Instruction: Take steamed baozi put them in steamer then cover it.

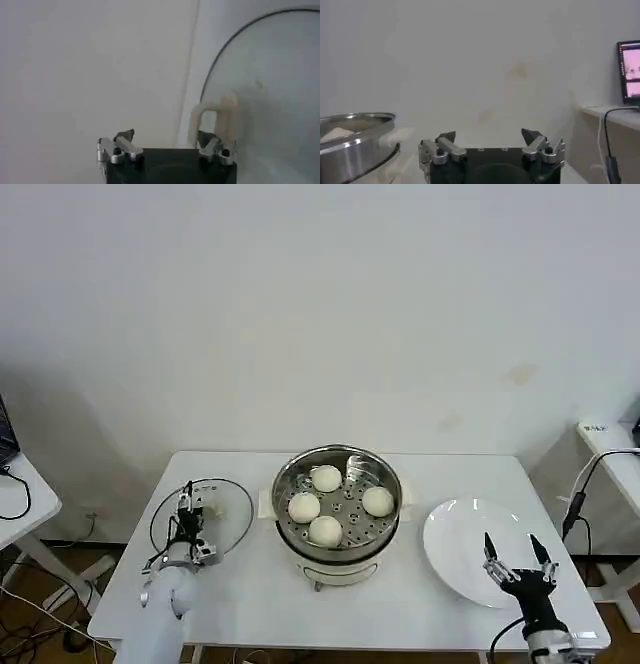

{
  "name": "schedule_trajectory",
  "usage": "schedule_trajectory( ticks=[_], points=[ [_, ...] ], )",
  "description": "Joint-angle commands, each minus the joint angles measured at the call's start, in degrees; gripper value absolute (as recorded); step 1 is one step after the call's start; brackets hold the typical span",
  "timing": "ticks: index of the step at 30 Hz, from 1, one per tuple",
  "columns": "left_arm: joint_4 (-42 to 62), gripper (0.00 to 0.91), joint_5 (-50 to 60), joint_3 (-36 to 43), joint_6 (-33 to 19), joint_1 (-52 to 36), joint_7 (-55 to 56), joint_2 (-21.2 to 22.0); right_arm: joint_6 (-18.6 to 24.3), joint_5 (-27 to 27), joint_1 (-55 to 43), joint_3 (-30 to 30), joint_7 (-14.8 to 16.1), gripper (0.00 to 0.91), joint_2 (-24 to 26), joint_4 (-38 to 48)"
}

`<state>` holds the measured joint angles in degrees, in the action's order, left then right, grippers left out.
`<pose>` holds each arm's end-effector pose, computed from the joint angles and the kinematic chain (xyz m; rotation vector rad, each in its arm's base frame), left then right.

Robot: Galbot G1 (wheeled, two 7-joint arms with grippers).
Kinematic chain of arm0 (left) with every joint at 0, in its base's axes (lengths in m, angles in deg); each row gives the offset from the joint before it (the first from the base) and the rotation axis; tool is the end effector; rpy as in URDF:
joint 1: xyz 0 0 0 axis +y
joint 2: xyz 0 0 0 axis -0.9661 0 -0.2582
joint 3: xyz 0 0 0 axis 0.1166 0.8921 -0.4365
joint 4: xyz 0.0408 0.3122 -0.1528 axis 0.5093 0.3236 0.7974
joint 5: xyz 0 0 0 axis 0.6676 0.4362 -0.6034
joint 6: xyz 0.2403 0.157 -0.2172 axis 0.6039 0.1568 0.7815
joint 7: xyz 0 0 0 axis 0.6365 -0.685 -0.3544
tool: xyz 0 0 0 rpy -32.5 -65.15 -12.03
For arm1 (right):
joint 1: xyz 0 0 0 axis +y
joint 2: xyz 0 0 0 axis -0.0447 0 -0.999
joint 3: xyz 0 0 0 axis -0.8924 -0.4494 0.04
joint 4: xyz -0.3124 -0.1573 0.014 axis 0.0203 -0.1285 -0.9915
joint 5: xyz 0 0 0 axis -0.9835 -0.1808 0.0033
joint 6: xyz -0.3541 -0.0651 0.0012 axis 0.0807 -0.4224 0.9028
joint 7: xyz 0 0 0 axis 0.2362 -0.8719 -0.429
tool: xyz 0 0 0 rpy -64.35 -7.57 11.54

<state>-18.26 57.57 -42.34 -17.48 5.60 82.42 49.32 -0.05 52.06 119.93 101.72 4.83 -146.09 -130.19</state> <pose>0.3944 0.1145 -0.4519 0.0412 -2.1873 -1.9654 0.1595 -0.1375 -0.3260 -0.1094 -3.1329 -0.0751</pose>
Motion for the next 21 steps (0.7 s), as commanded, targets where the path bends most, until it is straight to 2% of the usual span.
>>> schedule_trajectory(
  ticks=[1, 21],
  points=[
    [2.7, 0.0, 0.3, 0.2, -1.0, -0.7, 2.3, 0.7, 0.2, 0.0, 0.0, 0.2, 0.0, 0.907, -0.5, -0.4],
    [0.1, 0.0, 0.1, -1.2, -1.2, 0.1, 1.8, 0.7, 0.4, 0.7, -0.2, 0.6, -0.1, 0.907, 0.0, -0.3]
  ],
)
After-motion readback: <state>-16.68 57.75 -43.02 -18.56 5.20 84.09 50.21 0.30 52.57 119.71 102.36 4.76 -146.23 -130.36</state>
